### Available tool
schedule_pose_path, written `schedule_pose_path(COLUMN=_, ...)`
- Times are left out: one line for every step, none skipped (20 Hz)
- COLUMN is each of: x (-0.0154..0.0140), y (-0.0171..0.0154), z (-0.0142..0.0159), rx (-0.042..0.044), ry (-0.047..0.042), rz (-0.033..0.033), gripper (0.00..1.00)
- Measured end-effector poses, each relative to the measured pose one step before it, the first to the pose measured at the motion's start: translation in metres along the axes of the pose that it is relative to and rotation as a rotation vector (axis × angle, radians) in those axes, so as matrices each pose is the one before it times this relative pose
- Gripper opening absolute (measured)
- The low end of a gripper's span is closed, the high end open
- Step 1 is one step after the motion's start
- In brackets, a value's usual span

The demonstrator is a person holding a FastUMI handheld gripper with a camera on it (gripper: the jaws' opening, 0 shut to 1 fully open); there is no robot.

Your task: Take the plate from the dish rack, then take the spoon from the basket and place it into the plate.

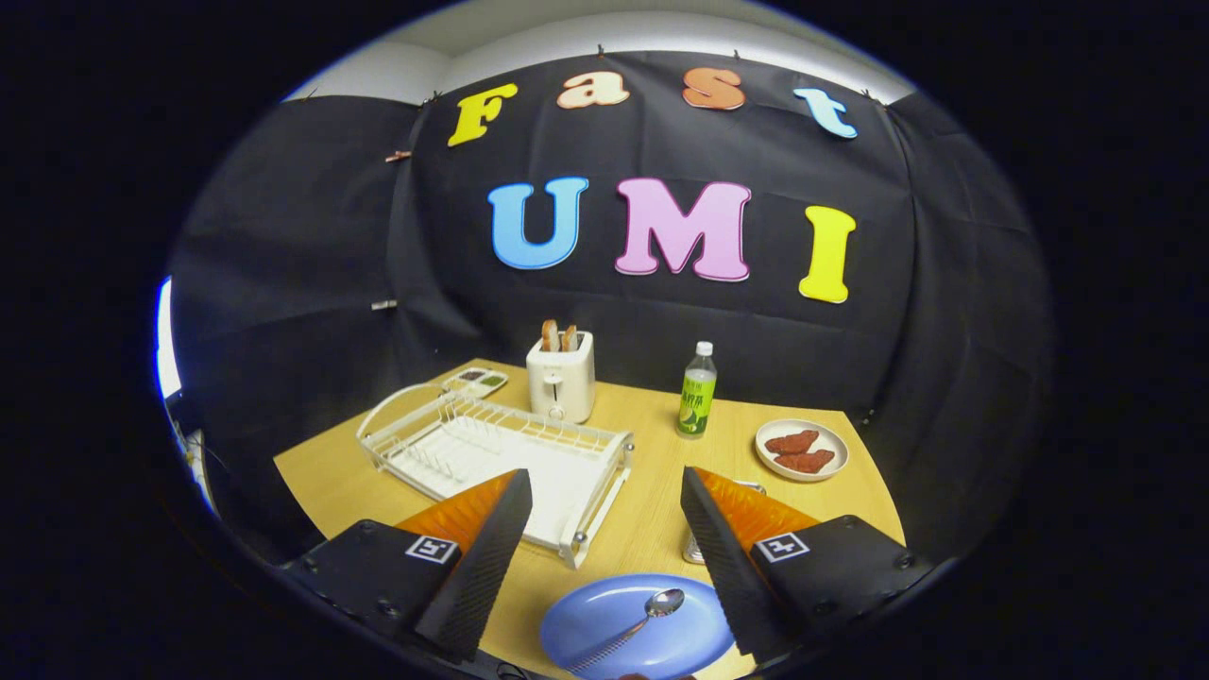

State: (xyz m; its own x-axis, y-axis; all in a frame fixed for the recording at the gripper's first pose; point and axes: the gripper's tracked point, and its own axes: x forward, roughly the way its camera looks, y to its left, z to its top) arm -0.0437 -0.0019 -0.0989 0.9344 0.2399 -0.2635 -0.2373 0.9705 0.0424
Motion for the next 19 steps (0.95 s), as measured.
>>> schedule_pose_path(x=-0.00283, y=-0.00438, z=0.01763, rx=0.00393, ry=-0.02793, rz=-0.01654, gripper=0.98)
schedule_pose_path(x=-0.00226, y=-0.00478, z=0.0165, rx=-0.00149, ry=-0.0275, rz=-0.01683, gripper=0.98)
schedule_pose_path(x=-0.00279, y=-0.00332, z=0.01718, rx=-0.00351, ry=-0.02757, rz=-0.01323, gripper=0.98)
schedule_pose_path(x=-0.00225, y=-0.00221, z=0.0145, rx=-0.00587, ry=-0.02731, rz=-0.01077, gripper=0.98)
schedule_pose_path(x=-0.00339, y=-0.00176, z=0.01295, rx=-0.00848, ry=-0.0239, rz=-0.01118, gripper=0.98)
schedule_pose_path(x=-0.0027, y=-0.0018, z=0.013, rx=-0.00811, ry=-0.02129, rz=-0.01123, gripper=0.98)
schedule_pose_path(x=-0.00293, y=-0.00057, z=0.01151, rx=-0.00197, ry=-0.01809, rz=-0.01083, gripper=0.98)
schedule_pose_path(x=-0.00299, y=0.00049, z=0.00921, rx=0.0065, ry=-0.01018, rz=-0.01126, gripper=0.98)
schedule_pose_path(x=-0.00253, y=0.00113, z=0.00788, rx=0.01226, ry=-0.00919, rz=-0.00806, gripper=0.98)
schedule_pose_path(x=-0.00278, y=0.00241, z=0.00763, rx=0.01502, ry=-0.0079, rz=-0.00752, gripper=0.98)
schedule_pose_path(x=-0.00374, y=0.00176, z=0.00601, rx=0.01298, ry=-0.00509, rz=-0.00505, gripper=0.98)
schedule_pose_path(x=-0.00352, y=0.00115, z=0.0041, rx=0.0061, ry=-0.00677, rz=-0.00575, gripper=0.98)
schedule_pose_path(x=-0.00436, y=-0.00033, z=0.00419, rx=0.00437, ry=-0.00627, rz=-0.0085, gripper=0.98)
schedule_pose_path(x=-0.00478, y=0.00187, z=0.00179, rx=0.01118, ry=0.00078, rz=-0.00197, gripper=0.98)
schedule_pose_path(x=-0.00352, y=0.00436, z=-0.00053, rx=0.01297, ry=0.00929, rz=0.00578, gripper=0.98)
schedule_pose_path(x=-0.00485, y=0.00254, z=-0.00051, rx=0.01142, ry=0.0067, rz=0.00116, gripper=0.98)
schedule_pose_path(x=-0.00155, y=0.00093, z=-0.00056, rx=0.01011, ry=0.00218, rz=-0.00256, gripper=0.98)
schedule_pose_path(x=-0.0003, y=0.00048, z=0.00092, rx=0.00998, ry=-0.00456, rz=-0.00444, gripper=0.98)
schedule_pose_path(x=0.00016, y=0.00069, z=0.00048, rx=0.00852, ry=-0.00227, rz=-0.0036, gripper=0.98)
